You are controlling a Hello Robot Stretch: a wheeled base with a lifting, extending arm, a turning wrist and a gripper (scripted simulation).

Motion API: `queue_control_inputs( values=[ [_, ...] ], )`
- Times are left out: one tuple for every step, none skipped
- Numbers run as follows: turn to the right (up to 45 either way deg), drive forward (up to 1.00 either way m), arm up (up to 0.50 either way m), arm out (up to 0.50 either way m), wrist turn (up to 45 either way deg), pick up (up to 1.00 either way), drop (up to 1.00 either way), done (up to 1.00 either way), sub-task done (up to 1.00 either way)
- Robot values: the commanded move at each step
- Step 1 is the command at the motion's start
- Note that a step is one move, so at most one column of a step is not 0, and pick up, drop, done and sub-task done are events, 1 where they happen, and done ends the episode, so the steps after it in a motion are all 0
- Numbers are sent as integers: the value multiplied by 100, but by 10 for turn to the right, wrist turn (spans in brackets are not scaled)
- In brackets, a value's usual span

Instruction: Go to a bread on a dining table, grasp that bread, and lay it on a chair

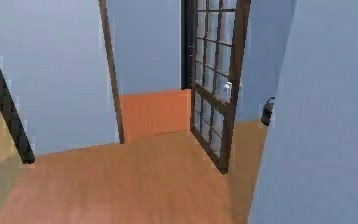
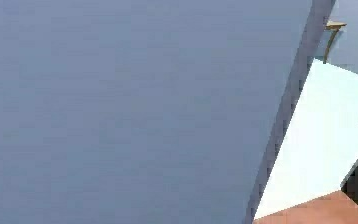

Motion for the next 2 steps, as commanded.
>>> queue_control_inputs(
  values=[
    [240,0,0,0,0,0,0,0,0],
    [30,0,0,0,0,0,0,0,0]
  ],
)
